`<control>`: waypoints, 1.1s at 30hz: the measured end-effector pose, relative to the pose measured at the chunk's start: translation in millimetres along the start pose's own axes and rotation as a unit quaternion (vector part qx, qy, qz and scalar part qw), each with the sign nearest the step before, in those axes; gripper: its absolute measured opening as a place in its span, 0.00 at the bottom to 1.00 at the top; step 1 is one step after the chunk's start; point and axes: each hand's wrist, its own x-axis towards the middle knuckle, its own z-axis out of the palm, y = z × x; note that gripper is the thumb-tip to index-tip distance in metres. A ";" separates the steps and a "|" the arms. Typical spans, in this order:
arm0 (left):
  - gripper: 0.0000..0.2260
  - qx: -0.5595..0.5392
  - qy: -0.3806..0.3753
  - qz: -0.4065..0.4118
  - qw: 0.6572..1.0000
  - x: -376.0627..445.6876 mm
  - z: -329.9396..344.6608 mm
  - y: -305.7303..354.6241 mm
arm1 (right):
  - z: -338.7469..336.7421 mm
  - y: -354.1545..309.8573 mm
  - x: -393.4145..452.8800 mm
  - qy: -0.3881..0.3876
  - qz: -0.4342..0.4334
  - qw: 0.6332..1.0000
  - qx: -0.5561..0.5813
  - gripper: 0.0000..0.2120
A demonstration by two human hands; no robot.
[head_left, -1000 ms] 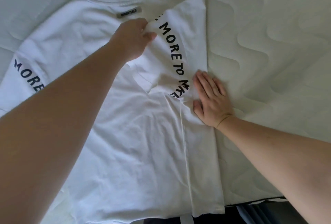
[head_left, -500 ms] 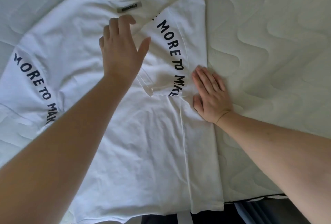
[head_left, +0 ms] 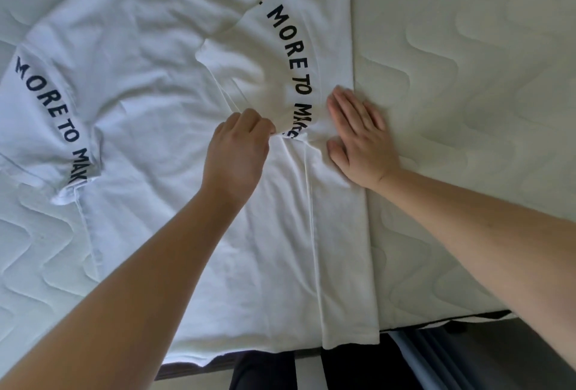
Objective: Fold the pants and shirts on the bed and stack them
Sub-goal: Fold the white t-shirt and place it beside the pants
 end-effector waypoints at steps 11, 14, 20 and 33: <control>0.10 0.063 0.000 -0.066 0.996 -39.6 23.9 11.1 | -15.7 -43.6 -40.4 0.027 -0.044 0.998 0.020 0.30; 0.12 0.086 -0.043 -0.102 0.990 -45.7 26.9 17.8 | -9.2 -53.8 -48.9 -0.061 -0.015 0.998 0.009 0.32; 0.17 -0.020 -0.027 -0.164 0.986 -57.4 21.4 41.9 | -21.3 -60.9 -60.1 -0.010 0.004 0.998 0.064 0.29; 0.23 0.021 -0.083 -0.064 0.994 -0.8 40.8 73.0 | -41.2 -22.0 -15.8 -0.045 0.351 0.884 0.307 0.17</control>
